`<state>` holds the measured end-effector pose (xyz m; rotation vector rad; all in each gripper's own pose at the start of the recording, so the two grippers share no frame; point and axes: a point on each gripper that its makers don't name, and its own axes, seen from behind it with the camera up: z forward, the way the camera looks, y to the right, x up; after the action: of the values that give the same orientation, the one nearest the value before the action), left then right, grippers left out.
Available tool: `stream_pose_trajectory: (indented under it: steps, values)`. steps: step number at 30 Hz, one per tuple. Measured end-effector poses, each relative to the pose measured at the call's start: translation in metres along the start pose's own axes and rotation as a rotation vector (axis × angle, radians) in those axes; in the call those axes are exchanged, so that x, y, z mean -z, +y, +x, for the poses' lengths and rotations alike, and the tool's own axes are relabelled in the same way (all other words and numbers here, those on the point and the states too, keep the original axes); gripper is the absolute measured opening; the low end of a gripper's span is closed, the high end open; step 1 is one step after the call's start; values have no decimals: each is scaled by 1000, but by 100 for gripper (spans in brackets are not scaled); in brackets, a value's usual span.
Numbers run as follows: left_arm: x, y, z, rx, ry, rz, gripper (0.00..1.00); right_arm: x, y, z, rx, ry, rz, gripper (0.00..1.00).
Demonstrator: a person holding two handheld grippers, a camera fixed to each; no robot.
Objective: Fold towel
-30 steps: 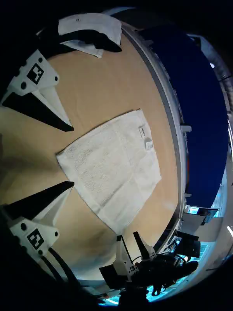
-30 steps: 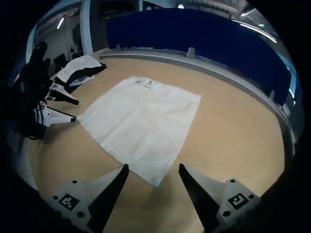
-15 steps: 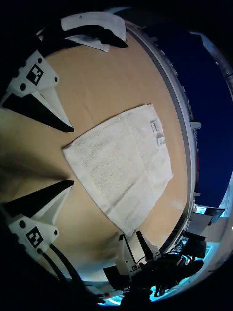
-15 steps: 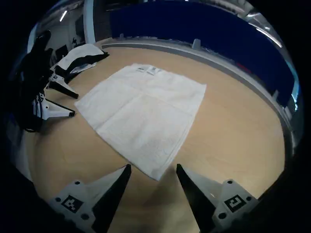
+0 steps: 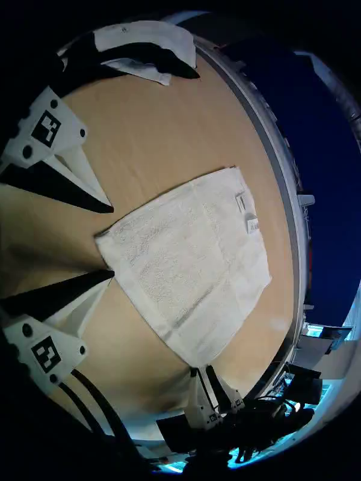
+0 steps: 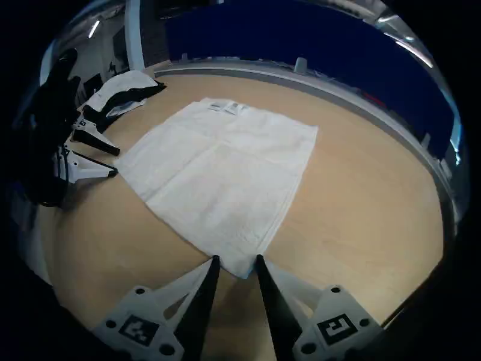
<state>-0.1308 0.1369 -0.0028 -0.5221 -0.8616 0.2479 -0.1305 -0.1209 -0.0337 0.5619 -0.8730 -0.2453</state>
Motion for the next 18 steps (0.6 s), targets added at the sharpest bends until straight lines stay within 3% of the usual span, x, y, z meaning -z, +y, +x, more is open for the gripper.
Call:
stream_pose_trajectory:
  steps: [5,8,18]
  values:
    - [-1,0,1,-6,-4,-2,52,0,1,0,-7,4,-2,43]
    - [-1,1,1,-12,-6,-5,50,0,1,1,-4,3,-2,42]
    - [-2,5,0,-12,-4,-3,25,-2,4,7,-15,18,-2,19]
